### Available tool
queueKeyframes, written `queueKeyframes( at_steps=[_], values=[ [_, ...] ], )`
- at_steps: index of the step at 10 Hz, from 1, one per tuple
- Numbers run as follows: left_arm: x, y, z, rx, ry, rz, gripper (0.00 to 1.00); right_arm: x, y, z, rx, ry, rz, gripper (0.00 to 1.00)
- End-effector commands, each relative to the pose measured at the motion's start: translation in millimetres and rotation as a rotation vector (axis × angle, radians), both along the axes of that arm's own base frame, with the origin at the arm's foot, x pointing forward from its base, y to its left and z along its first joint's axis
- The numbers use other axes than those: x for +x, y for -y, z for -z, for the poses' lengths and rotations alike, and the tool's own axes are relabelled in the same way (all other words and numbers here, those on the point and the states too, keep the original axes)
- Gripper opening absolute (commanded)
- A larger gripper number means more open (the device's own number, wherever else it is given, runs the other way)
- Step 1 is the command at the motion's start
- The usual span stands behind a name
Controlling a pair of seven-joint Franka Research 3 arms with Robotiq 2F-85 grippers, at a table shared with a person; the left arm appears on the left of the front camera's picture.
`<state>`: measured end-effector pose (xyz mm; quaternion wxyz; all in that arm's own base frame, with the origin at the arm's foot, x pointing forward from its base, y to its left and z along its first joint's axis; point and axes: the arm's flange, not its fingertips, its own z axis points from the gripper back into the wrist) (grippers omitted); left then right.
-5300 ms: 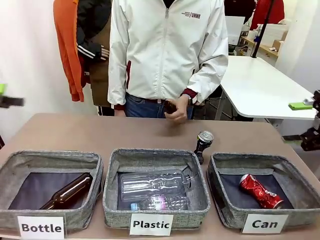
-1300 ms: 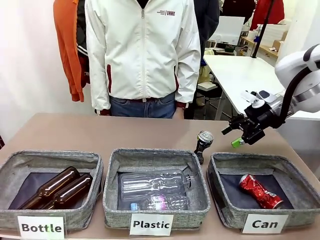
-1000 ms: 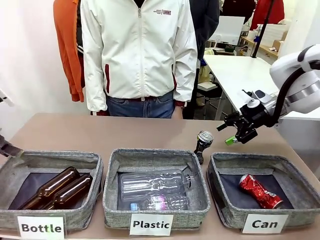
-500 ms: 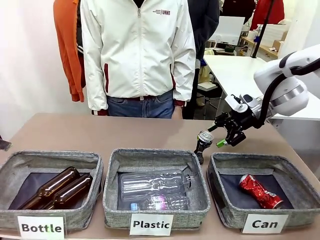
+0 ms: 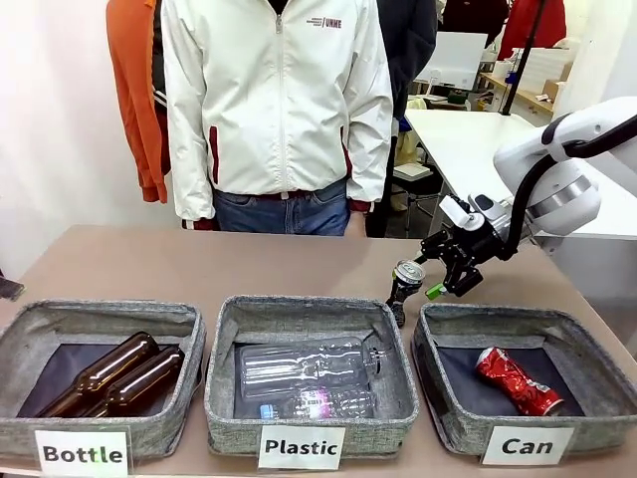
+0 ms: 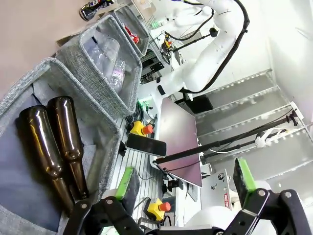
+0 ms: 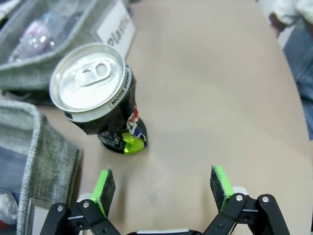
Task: Sort the can waste into the basket.
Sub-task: Pick up the can waste from the table and place it in the right Fabric basket.
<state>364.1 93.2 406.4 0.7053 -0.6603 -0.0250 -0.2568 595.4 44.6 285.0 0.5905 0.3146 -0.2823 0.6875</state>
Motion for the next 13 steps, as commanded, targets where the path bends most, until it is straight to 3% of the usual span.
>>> queueKeyframes(
  at_steps=[1,3,10,13],
  values=[
    [-1,0,-2,-0.010,0.002,0.004,1.00,0,-2,1,0.000,-0.002,-0.004,1.00],
    [-1,0,-2,-0.010,0.002,0.004,1.00,-3,-15,3,0.038,0.041,-0.118,1.00],
    [-1,0,-2,-0.010,0.002,0.004,1.00,9,-39,27,0.104,0.012,-0.265,1.00],
    [-1,0,-2,-0.010,0.002,0.004,1.00,17,-50,42,0.128,-0.044,-0.270,1.00]
  ],
)
